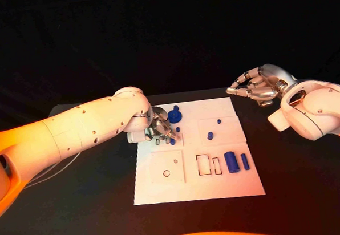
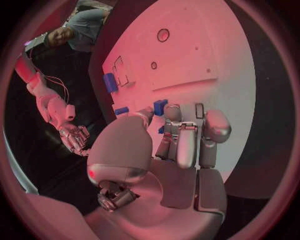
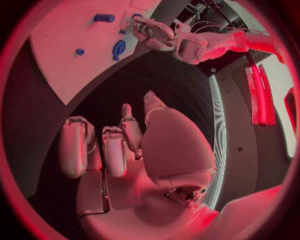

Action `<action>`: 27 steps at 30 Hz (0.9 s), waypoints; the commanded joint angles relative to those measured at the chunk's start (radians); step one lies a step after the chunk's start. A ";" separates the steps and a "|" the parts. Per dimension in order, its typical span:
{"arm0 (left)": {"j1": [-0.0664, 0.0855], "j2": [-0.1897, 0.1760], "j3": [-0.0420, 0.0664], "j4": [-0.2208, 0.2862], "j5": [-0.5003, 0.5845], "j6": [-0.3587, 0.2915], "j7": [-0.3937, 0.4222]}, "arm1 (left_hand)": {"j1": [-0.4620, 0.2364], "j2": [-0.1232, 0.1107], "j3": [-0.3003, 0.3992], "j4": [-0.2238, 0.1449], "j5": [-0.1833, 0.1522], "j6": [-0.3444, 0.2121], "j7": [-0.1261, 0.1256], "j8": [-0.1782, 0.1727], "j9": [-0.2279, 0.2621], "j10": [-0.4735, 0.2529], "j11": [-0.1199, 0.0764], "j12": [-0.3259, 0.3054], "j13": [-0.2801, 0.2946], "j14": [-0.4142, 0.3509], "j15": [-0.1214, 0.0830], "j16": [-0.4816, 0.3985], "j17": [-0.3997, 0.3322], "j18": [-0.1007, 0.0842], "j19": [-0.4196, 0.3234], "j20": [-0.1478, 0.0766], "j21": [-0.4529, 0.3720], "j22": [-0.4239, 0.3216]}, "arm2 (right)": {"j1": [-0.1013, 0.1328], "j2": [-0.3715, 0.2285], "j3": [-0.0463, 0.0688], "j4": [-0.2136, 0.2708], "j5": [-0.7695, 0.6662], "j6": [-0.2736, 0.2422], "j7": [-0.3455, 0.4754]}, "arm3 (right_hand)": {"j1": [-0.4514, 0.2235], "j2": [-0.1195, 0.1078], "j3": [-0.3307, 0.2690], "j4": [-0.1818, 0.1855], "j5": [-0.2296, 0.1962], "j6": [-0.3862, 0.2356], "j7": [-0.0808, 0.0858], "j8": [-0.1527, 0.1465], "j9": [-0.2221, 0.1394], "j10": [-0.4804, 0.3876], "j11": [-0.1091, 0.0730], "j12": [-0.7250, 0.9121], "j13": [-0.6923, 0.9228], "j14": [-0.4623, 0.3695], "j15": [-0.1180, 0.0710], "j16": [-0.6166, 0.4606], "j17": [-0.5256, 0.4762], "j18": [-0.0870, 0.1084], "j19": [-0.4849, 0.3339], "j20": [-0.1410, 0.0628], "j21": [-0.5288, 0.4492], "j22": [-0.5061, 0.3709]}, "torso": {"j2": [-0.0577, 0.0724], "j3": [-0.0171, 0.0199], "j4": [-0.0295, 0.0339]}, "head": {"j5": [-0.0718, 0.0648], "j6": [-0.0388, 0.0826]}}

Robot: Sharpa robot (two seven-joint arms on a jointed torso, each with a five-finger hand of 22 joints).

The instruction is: Assemble the parts on the task board

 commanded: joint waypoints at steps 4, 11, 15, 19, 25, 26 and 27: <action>0.000 0.000 0.000 0.001 0.007 -0.004 0.002 | 0.071 -0.002 0.118 -0.017 0.000 -0.002 -0.014 -0.004 0.032 0.008 -0.014 0.018 0.016 0.033 -0.015 0.019 0.131 0.004 0.000 -0.004 0.021 0.028 | 0.000 0.001 0.000 -0.001 -0.002 0.003 0.002 | -0.014 0.012 -0.037 0.002 -0.009 -0.010 -0.003 0.018 0.013 -0.006 -0.007 -0.005 0.056 0.093 -0.004 -0.015 0.191 0.020 0.004 -0.005 -0.011 0.119 | 0.000 -0.0002 -0.0003 | -0.001 -0.002; 0.000 -0.008 0.000 0.005 0.044 -0.026 0.006 | 0.058 -0.079 0.467 -0.117 0.002 -0.006 -0.015 0.015 0.097 0.041 -0.018 0.020 0.026 0.045 -0.019 0.031 0.152 0.000 0.011 -0.007 0.034 0.051 | 0.000 0.001 0.000 -0.004 -0.002 0.002 0.003 | -0.014 0.013 -0.037 0.001 -0.009 -0.011 -0.003 0.018 0.014 -0.005 -0.007 -0.004 0.057 0.093 -0.004 -0.015 0.191 0.019 0.004 -0.005 -0.010 0.120 | 0.000 0.0001 0.0006 | -0.001 -0.004; 0.000 -0.017 0.002 0.012 0.073 -0.050 0.006 | 0.030 -0.089 0.513 -0.145 0.003 -0.001 -0.017 0.021 0.112 0.060 -0.019 0.035 0.045 0.053 -0.021 0.039 0.166 -0.004 0.025 -0.009 0.044 0.071 | 0.000 0.001 0.000 -0.005 -0.002 0.002 0.004 | -0.014 0.014 -0.037 0.001 -0.009 -0.012 -0.003 0.018 0.015 -0.005 -0.007 -0.004 0.056 0.093 -0.004 -0.015 0.191 0.020 0.003 -0.005 -0.013 0.118 | 0.000 0.0005 0.0010 | 0.001 -0.005; 0.000 -0.036 0.005 0.026 0.106 -0.083 0.005 | 0.009 -0.097 0.543 -0.166 0.004 0.006 -0.020 0.025 0.123 0.077 -0.022 0.047 0.062 0.061 -0.024 0.046 0.179 -0.008 0.038 -0.011 0.053 0.091 | 0.000 0.000 0.000 -0.007 -0.002 0.002 0.004 | -0.014 0.014 -0.037 0.001 -0.009 -0.012 -0.003 0.018 0.015 -0.005 -0.007 -0.004 0.056 0.093 -0.004 -0.015 0.191 0.020 0.003 -0.005 -0.013 0.118 | -0.001 0.0012 0.0014 | 0.003 -0.006; 0.000 -0.060 0.007 0.045 0.137 -0.119 0.002 | -0.016 -0.103 0.571 -0.186 0.007 0.015 -0.024 0.029 0.133 0.098 -0.027 0.062 0.081 0.070 -0.028 0.055 0.195 -0.012 0.056 -0.015 0.065 0.115 | 0.000 -0.002 0.000 -0.009 -0.002 0.003 0.004 | -0.014 0.015 -0.038 0.001 -0.009 -0.013 -0.003 0.019 0.016 -0.006 -0.007 -0.005 0.056 0.092 -0.004 -0.016 0.190 0.020 0.004 -0.005 -0.013 0.119 | -0.001 0.0014 0.0020 | 0.004 -0.006; 0.000 -0.063 0.007 0.048 0.140 -0.123 0.002 | -0.019 -0.103 0.574 -0.188 0.008 0.016 -0.025 0.029 0.134 0.100 -0.027 0.064 0.083 0.071 -0.028 0.057 0.197 -0.013 0.058 -0.015 0.066 0.117 | 0.000 -0.002 0.000 -0.009 -0.002 0.003 0.004 | -0.014 0.015 -0.038 0.001 -0.009 -0.013 -0.003 0.019 0.016 -0.006 -0.007 -0.005 0.056 0.092 -0.004 -0.016 0.190 0.020 0.004 -0.005 -0.013 0.119 | -0.001 0.0017 0.0023 | 0.004 -0.006; 0.000 -0.066 0.007 0.051 0.142 -0.126 0.001 | -0.023 -0.104 0.577 -0.190 0.008 0.017 -0.025 0.030 0.135 0.102 -0.028 0.064 0.084 0.072 -0.029 0.058 0.199 -0.013 0.059 -0.015 0.067 0.120 | 0.000 -0.002 0.000 -0.009 -0.002 0.003 0.004 | -0.014 0.015 -0.038 0.001 -0.009 -0.013 -0.003 0.019 0.016 -0.006 -0.007 -0.005 0.056 0.092 -0.004 -0.016 0.190 0.020 0.004 -0.005 -0.013 0.119 | 0.000 0.0014 0.0017 | 0.005 -0.006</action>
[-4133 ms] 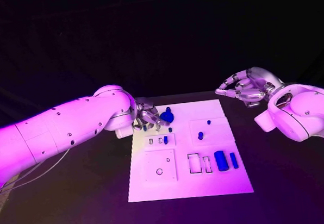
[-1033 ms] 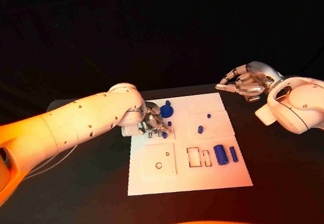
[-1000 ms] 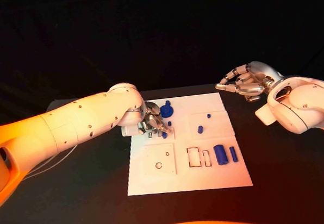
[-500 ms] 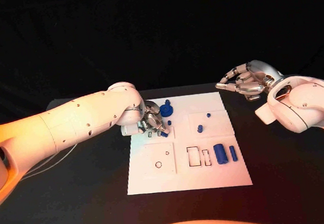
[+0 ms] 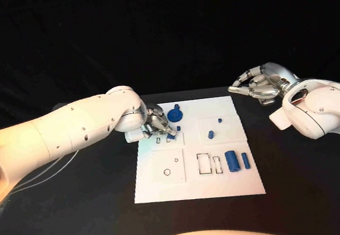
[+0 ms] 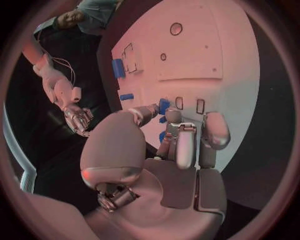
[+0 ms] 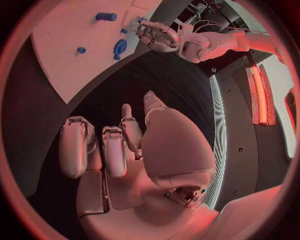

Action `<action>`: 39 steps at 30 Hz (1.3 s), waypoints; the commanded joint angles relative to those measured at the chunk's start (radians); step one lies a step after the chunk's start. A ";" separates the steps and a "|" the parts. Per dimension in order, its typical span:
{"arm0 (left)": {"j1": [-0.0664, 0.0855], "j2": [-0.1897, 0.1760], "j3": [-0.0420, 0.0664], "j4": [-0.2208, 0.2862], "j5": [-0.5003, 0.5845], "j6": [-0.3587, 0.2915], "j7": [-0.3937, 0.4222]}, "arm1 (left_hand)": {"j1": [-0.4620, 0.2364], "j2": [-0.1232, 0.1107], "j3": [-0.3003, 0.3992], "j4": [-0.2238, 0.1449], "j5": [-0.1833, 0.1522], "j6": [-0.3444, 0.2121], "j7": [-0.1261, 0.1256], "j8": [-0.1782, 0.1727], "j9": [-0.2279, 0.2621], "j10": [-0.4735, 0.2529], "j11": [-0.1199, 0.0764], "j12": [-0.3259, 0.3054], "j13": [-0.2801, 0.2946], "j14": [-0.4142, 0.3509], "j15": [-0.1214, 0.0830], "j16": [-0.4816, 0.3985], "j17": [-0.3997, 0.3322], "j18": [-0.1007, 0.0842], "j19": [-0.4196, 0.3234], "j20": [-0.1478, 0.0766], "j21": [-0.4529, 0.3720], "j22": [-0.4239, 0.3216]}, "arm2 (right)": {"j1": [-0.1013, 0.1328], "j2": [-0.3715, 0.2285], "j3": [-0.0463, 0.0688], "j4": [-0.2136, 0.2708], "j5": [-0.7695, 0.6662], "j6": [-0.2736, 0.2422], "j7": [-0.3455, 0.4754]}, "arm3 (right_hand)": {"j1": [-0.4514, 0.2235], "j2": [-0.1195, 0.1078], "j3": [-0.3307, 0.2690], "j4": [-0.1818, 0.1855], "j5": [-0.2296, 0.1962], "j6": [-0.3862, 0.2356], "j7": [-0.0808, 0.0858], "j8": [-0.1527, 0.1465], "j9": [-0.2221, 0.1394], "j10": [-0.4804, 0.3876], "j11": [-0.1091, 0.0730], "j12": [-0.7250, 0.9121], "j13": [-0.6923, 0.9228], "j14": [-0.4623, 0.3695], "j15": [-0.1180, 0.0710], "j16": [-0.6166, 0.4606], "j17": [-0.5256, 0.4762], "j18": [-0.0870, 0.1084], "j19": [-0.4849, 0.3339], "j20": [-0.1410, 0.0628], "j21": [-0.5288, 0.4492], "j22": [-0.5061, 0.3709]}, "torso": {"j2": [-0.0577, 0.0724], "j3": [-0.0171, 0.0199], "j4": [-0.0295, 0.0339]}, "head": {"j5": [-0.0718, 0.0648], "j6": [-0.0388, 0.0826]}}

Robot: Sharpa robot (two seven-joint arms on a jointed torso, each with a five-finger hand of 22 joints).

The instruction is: Assemble the parts on the task board

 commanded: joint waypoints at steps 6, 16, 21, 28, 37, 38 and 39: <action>0.000 -0.016 0.000 0.027 -0.015 -0.032 -0.005 | -0.024 0.006 0.191 -0.074 0.041 0.069 -0.034 0.078 0.124 0.098 -0.032 0.042 0.047 0.096 -0.017 0.038 0.229 -0.018 0.066 -0.008 0.033 0.053 | 0.000 -0.002 0.000 -0.001 -0.002 0.003 0.002 | -0.014 0.015 -0.038 0.001 -0.009 -0.008 -0.001 0.019 0.015 -0.006 -0.007 -0.005 0.056 0.092 -0.004 -0.016 0.190 0.020 0.004 -0.005 -0.013 0.119 | 0.001 0.0008 0.0002 | 0.005 -0.002; -0.002 -0.021 -0.008 0.041 -0.112 -0.079 -0.010 | -0.072 0.008 0.208 -0.092 0.042 0.113 -0.053 0.083 0.135 0.151 -0.049 0.068 0.085 0.117 -0.032 0.064 0.278 -0.026 0.096 -0.022 0.048 0.090 | 0.000 -0.004 0.000 0.000 -0.002 0.002 0.004 | -0.014 0.015 -0.039 0.001 -0.009 -0.009 -0.001 0.019 0.016 -0.007 -0.006 -0.006 0.055 0.092 -0.004 -0.017 0.189 0.020 0.003 -0.005 -0.015 0.117 | 0.001 -0.0003 -0.0006 | 0.011 -0.005; -0.003 -0.019 -0.010 0.045 -0.148 -0.103 -0.010 | -0.085 0.011 0.210 -0.096 0.042 0.130 -0.060 0.084 0.138 0.172 -0.055 0.078 0.102 0.118 -0.037 0.064 0.279 -0.029 0.108 -0.027 0.053 0.105 | 0.000 -0.004 0.000 0.001 -0.002 0.001 0.006 | -0.014 0.015 -0.039 0.001 -0.009 -0.009 -0.001 0.019 0.016 -0.007 -0.006 -0.006 0.055 0.092 -0.004 -0.017 0.189 0.020 0.003 -0.005 -0.015 0.117 | 0.002 -0.0006 -0.0024 | 0.013 -0.005; -0.005 -0.009 -0.017 0.046 -0.166 -0.090 -0.013 | -0.097 0.015 0.210 -0.098 0.041 0.147 -0.066 0.085 0.140 0.189 -0.061 0.087 0.118 0.118 -0.042 0.064 0.279 -0.030 0.113 -0.032 0.055 0.110 | 0.000 -0.004 0.000 0.001 -0.002 0.002 0.007 | -0.013 0.015 -0.040 0.000 -0.009 -0.010 -0.001 0.020 0.017 -0.006 -0.006 -0.006 0.055 0.092 -0.004 -0.017 0.189 0.020 0.003 -0.005 -0.015 0.118 | 0.003 -0.0014 -0.0034 | 0.015 -0.008; -0.008 -0.004 -0.023 0.047 -0.183 -0.059 -0.017 | -0.107 0.020 0.208 -0.098 0.040 0.161 -0.071 0.085 0.143 0.201 -0.065 0.093 0.129 0.118 -0.045 0.064 0.279 -0.030 0.116 -0.035 0.056 0.113 | 0.000 -0.005 0.000 0.002 -0.002 0.003 0.007 | -0.013 0.015 -0.040 0.000 -0.009 -0.010 -0.001 0.020 0.017 -0.006 -0.006 -0.006 0.055 0.092 -0.004 -0.017 0.189 0.020 0.003 -0.005 -0.015 0.118 | 0.003 -0.0015 -0.0028 | 0.014 -0.013; -0.009 -0.004 -0.023 0.047 -0.185 -0.057 -0.017 | -0.108 0.021 0.208 -0.098 0.040 0.162 -0.071 0.086 0.143 0.202 -0.066 0.094 0.130 0.118 -0.045 0.064 0.279 -0.030 0.116 -0.036 0.056 0.113 | 0.000 -0.005 0.000 0.002 -0.002 0.003 0.007 | -0.013 0.015 -0.040 0.000 -0.009 -0.010 -0.001 0.020 0.017 -0.006 -0.006 -0.006 0.055 0.092 -0.004 -0.017 0.189 0.020 0.003 -0.005 -0.015 0.118 | 0.003 -0.0015 -0.0028 | 0.014 -0.013; -0.009 -0.004 -0.023 0.048 -0.188 -0.055 -0.018 | -0.109 0.022 0.207 -0.098 0.040 0.164 -0.072 0.086 0.143 0.204 -0.066 0.095 0.133 0.118 -0.046 0.064 0.279 -0.031 0.118 -0.036 0.056 0.114 | 0.000 -0.005 0.000 0.002 -0.002 0.003 0.007 | -0.013 0.015 -0.040 0.000 -0.009 -0.010 -0.001 0.020 0.017 -0.006 -0.006 -0.006 0.055 0.092 -0.004 -0.017 0.189 0.020 0.003 -0.005 -0.015 0.118 | 0.002 -0.0015 -0.0028 | 0.014 -0.014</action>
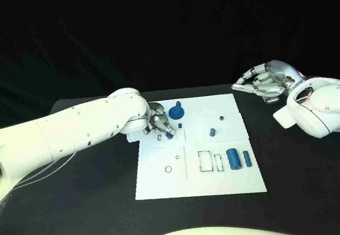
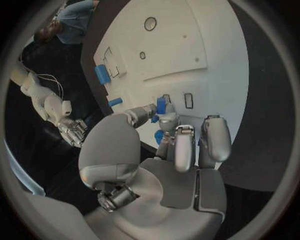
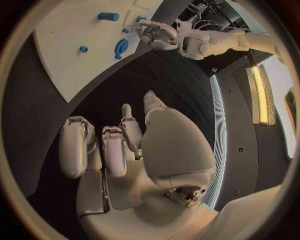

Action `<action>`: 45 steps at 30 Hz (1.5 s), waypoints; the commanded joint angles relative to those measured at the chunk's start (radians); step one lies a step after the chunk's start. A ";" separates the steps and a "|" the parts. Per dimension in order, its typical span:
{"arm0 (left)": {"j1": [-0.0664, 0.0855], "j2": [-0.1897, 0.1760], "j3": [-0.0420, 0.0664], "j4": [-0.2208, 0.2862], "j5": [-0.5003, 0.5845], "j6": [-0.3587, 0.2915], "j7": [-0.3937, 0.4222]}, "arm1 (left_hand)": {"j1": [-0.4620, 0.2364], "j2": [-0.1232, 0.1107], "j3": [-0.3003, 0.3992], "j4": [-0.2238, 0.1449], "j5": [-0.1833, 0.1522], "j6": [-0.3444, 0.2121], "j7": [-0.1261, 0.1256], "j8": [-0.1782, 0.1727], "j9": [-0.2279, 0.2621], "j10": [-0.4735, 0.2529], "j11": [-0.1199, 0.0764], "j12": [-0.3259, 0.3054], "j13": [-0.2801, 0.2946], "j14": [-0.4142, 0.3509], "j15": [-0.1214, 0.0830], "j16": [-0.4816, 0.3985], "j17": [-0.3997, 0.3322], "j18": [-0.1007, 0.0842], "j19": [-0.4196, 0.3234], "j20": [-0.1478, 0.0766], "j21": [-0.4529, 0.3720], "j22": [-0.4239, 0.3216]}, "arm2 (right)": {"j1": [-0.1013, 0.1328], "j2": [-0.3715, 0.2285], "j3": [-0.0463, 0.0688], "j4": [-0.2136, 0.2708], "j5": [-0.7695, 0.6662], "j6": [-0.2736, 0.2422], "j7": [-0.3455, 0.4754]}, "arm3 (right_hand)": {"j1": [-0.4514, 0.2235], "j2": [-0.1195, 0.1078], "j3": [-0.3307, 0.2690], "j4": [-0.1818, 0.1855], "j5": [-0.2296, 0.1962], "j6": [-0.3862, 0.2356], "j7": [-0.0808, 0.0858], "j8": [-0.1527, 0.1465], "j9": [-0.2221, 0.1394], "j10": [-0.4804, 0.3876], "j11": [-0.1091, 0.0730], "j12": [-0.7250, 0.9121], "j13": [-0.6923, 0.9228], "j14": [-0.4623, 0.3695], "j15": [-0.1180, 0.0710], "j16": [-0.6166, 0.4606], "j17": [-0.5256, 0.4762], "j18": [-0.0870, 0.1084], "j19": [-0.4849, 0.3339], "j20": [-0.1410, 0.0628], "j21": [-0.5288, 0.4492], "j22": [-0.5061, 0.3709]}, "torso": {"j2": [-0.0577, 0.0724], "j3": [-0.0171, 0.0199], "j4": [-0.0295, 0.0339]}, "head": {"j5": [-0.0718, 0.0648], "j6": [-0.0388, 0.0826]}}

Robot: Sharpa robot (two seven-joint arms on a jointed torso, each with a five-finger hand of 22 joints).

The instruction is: Assemble the parts on the task board

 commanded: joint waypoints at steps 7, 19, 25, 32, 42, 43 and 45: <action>-0.002 0.000 -0.001 0.005 -0.022 0.015 -0.003 | 0.000 0.034 0.138 -0.032 0.039 0.112 -0.046 0.087 0.130 0.084 -0.026 0.022 0.030 0.108 -0.015 0.018 0.279 -0.009 0.021 -0.011 0.024 0.027 | 0.000 -0.001 0.000 0.002 -0.002 0.002 0.004 | -0.013 0.015 -0.040 0.000 -0.009 -0.008 -0.003 0.020 0.014 -0.006 -0.006 -0.006 0.055 0.092 -0.004 -0.017 0.189 0.020 0.003 -0.005 -0.015 0.118 | -0.001 0.0001 0.0007 | 0.000 -0.004; -0.003 -0.001 -0.001 0.006 -0.036 0.022 -0.004 | -0.002 0.036 0.137 -0.033 0.039 0.116 -0.048 0.087 0.131 0.089 -0.027 0.025 0.036 0.108 -0.016 0.018 0.279 -0.010 0.024 -0.012 0.026 0.031 | 0.000 -0.001 0.000 0.001 -0.002 0.003 0.005 | -0.012 0.015 -0.042 -0.001 -0.009 -0.009 -0.003 0.022 0.016 -0.006 -0.006 -0.006 0.055 0.092 -0.004 -0.016 0.190 0.020 0.003 -0.005 -0.014 0.118 | 0.000 0.0001 0.0001 | 0.001 -0.005; -0.003 -0.002 -0.002 0.007 -0.039 0.034 -0.005 | -0.003 0.037 0.136 -0.033 0.039 0.118 -0.049 0.087 0.131 0.090 -0.027 0.025 0.036 0.108 -0.017 0.018 0.279 -0.010 0.025 -0.012 0.026 0.032 | 0.000 -0.001 0.000 0.000 -0.002 0.004 0.005 | -0.012 0.015 -0.042 -0.001 -0.009 -0.009 -0.003 0.022 0.016 -0.006 -0.006 -0.006 0.055 0.092 -0.004 -0.016 0.190 0.020 0.003 -0.005 -0.014 0.118 | -0.001 0.0002 0.0008 | 0.000 -0.006; -0.003 -0.004 -0.002 0.007 -0.044 0.043 -0.006 | -0.004 0.037 0.136 -0.033 0.039 0.119 -0.049 0.087 0.131 0.090 -0.028 0.024 0.035 0.108 -0.017 0.018 0.279 -0.010 0.025 -0.012 0.026 0.033 | 0.000 -0.001 0.000 0.000 -0.002 0.005 0.005 | -0.012 0.015 -0.042 -0.001 -0.009 -0.009 -0.003 0.022 0.016 -0.006 -0.006 -0.006 0.055 0.092 -0.004 -0.016 0.190 0.020 0.003 -0.005 -0.014 0.118 | 0.000 0.0004 0.0006 | 0.000 -0.006; -0.003 -0.003 -0.002 0.008 -0.045 0.053 -0.007 | -0.011 0.040 0.131 -0.032 0.036 0.127 -0.051 0.087 0.133 0.097 -0.030 0.028 0.042 0.108 -0.019 0.018 0.279 -0.011 0.027 -0.014 0.027 0.035 | 0.000 0.000 0.000 -0.001 -0.002 0.005 0.005 | -0.012 0.015 -0.042 -0.001 -0.009 -0.009 -0.003 0.022 0.016 -0.006 -0.006 -0.006 0.055 0.092 -0.004 -0.016 0.190 0.020 0.003 -0.005 -0.014 0.118 | 0.000 0.0005 0.0003 | 0.000 -0.008; -0.003 -0.003 -0.002 0.008 -0.044 0.052 -0.007 | -0.013 0.041 0.129 -0.031 0.035 0.129 -0.052 0.087 0.133 0.098 -0.030 0.028 0.043 0.108 -0.019 0.018 0.279 -0.011 0.028 -0.015 0.028 0.037 | -0.001 0.000 0.000 -0.002 -0.002 0.005 0.005 | -0.012 0.015 -0.042 -0.001 -0.009 -0.009 -0.003 0.022 0.016 -0.006 -0.006 -0.006 0.055 0.092 -0.004 -0.016 0.190 0.020 0.003 -0.005 -0.014 0.118 | 0.000 0.0005 0.0003 | 0.000 -0.008; -0.003 -0.002 -0.002 0.007 -0.041 0.052 -0.007 | -0.015 0.041 0.128 -0.030 0.035 0.130 -0.052 0.087 0.133 0.099 -0.030 0.028 0.043 0.108 -0.019 0.018 0.279 -0.012 0.029 -0.015 0.028 0.038 | -0.001 0.000 0.000 -0.002 -0.002 0.006 0.005 | -0.012 0.015 -0.042 -0.001 -0.009 -0.009 -0.003 0.022 0.016 -0.006 -0.006 -0.006 0.055 0.092 -0.004 -0.016 0.190 0.020 0.003 -0.005 -0.014 0.118 | 0.000 0.0007 0.0001 | 0.000 -0.008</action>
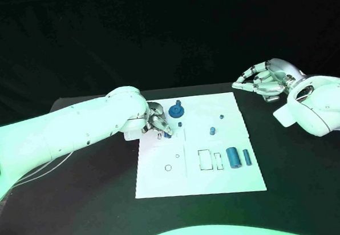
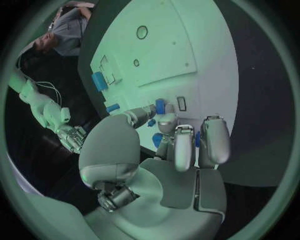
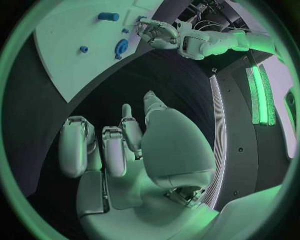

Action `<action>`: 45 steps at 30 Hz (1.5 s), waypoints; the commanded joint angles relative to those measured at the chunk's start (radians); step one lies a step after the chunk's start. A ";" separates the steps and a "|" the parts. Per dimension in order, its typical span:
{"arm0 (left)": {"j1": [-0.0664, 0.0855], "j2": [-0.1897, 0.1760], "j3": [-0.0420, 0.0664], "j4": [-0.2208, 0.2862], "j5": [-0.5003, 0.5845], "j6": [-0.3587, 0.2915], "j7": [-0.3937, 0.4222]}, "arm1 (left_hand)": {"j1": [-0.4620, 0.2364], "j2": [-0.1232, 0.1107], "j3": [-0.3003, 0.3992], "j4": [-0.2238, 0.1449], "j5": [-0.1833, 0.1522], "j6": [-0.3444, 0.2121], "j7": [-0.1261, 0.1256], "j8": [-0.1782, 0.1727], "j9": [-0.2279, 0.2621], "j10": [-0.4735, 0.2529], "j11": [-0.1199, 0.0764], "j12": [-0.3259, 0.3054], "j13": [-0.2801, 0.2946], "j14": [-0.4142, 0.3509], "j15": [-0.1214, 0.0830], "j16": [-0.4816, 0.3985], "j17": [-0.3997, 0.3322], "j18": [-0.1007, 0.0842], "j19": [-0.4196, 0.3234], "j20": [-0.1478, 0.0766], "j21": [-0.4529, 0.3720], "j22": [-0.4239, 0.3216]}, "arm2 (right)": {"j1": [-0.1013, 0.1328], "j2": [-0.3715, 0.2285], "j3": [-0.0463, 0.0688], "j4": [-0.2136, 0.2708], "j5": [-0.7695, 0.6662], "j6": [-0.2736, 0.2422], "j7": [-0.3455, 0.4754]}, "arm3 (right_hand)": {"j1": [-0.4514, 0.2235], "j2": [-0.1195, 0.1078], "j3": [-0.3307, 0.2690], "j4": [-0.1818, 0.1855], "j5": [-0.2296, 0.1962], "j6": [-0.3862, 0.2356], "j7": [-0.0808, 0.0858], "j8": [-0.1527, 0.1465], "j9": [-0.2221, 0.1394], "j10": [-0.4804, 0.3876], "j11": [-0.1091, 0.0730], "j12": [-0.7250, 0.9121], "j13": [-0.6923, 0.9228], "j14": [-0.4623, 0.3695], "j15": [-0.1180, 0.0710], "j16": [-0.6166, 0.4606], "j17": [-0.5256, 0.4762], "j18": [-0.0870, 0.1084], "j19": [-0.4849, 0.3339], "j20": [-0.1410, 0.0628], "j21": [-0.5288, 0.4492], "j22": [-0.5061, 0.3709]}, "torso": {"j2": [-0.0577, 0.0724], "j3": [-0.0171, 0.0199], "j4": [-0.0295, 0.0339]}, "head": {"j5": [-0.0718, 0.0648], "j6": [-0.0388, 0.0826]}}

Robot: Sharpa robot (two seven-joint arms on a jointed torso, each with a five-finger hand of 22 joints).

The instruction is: Assemble the parts on the task board

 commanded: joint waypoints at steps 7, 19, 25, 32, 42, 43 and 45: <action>-0.003 0.007 -0.002 0.000 0.010 0.007 -0.001 | -0.003 0.032 0.120 -0.023 0.031 0.135 -0.052 0.086 0.128 0.089 -0.028 0.020 0.027 0.114 -0.011 0.018 0.279 -0.013 0.022 -0.006 0.018 0.027 | 0.000 0.001 0.000 -0.001 -0.002 0.003 0.002 | -0.012 0.015 -0.042 -0.001 -0.009 -0.008 -0.004 0.021 0.014 -0.006 -0.006 -0.006 0.055 0.092 -0.004 -0.016 0.190 0.020 0.003 -0.005 -0.007 0.118 | 0.000 0.0012 -0.0002 | -0.002 -0.003; -0.003 0.016 -0.002 -0.010 0.013 0.010 0.000 | -0.022 0.045 0.106 -0.011 0.027 0.148 -0.056 0.085 0.131 0.098 -0.031 0.024 0.035 0.114 -0.014 0.018 0.279 -0.015 0.029 -0.009 0.021 0.036 | -0.001 0.001 0.000 -0.001 -0.002 0.004 0.002 | -0.012 0.015 -0.042 -0.001 -0.009 -0.008 -0.004 0.021 0.014 -0.006 -0.006 -0.006 0.055 0.092 -0.004 -0.016 0.190 0.020 0.003 -0.005 -0.007 0.118 | 0.000 0.0016 -0.0001 | -0.003 -0.006; -0.003 0.022 -0.002 -0.017 0.015 0.018 -0.001 | -0.029 0.050 0.101 -0.006 0.026 0.154 -0.058 0.084 0.132 0.102 -0.033 0.024 0.037 0.114 -0.014 0.018 0.279 -0.015 0.030 -0.010 0.022 0.037 | -0.001 0.001 0.000 -0.001 -0.002 0.004 0.002 | -0.012 0.015 -0.042 -0.001 -0.009 -0.008 -0.004 0.021 0.014 -0.006 -0.006 -0.006 0.055 0.092 -0.004 -0.016 0.190 0.020 0.003 -0.005 -0.007 0.118 | 0.000 0.0013 -0.0012 | -0.004 -0.006; -0.003 0.027 -0.002 -0.025 0.018 0.032 -0.002 | -0.035 0.054 0.096 -0.002 0.026 0.157 -0.059 0.083 0.133 0.103 -0.034 0.024 0.038 0.114 -0.015 0.018 0.279 -0.016 0.032 -0.011 0.023 0.041 | -0.001 0.000 0.000 -0.001 -0.002 0.004 0.002 | -0.012 0.017 -0.045 0.000 -0.009 -0.010 -0.004 0.024 0.017 -0.006 -0.006 -0.006 0.055 0.092 -0.004 -0.017 0.190 0.020 0.004 -0.005 -0.008 0.118 | 0.000 0.0012 -0.0003 | -0.007 -0.008; -0.003 0.033 -0.003 -0.033 0.024 0.054 -0.003 | -0.048 0.067 0.085 0.006 0.024 0.170 -0.063 0.081 0.134 0.113 -0.036 0.030 0.050 0.114 -0.016 0.018 0.279 -0.017 0.036 -0.012 0.025 0.047 | -0.001 -0.001 0.000 0.000 -0.002 0.004 0.002 | -0.012 0.017 -0.045 0.000 -0.009 -0.010 -0.004 0.024 0.017 -0.006 -0.006 -0.006 0.055 0.092 -0.004 -0.017 0.190 0.020 0.004 -0.005 -0.008 0.118 | -0.001 0.0010 -0.0004 | -0.008 -0.012; -0.003 0.033 -0.003 -0.034 0.024 0.055 -0.003 | -0.048 0.067 0.085 0.006 0.024 0.170 -0.063 0.081 0.134 0.113 -0.036 0.030 0.050 0.114 -0.016 0.018 0.279 -0.017 0.036 -0.012 0.025 0.047 | -0.001 -0.001 0.000 0.000 -0.002 0.004 0.002 | -0.012 0.017 -0.045 0.000 -0.009 -0.010 -0.004 0.024 0.017 -0.006 -0.006 -0.006 0.055 0.092 -0.004 -0.017 0.190 0.020 0.004 -0.005 -0.008 0.118 | -0.001 0.0010 -0.0004 | -0.008 -0.012; -0.003 0.033 -0.003 -0.035 0.024 0.056 -0.003 | -0.050 0.070 0.084 0.007 0.024 0.173 -0.064 0.081 0.134 0.115 -0.037 0.031 0.051 0.114 -0.016 0.018 0.279 -0.017 0.036 -0.013 0.025 0.047 | -0.001 -0.002 0.000 0.000 -0.002 0.004 0.002 | -0.012 0.017 -0.045 0.000 -0.009 -0.010 -0.004 0.024 0.017 -0.006 -0.006 -0.006 0.055 0.092 -0.004 -0.017 0.190 0.020 0.004 -0.005 -0.008 0.118 | -0.001 0.0008 0.0000 | -0.008 -0.011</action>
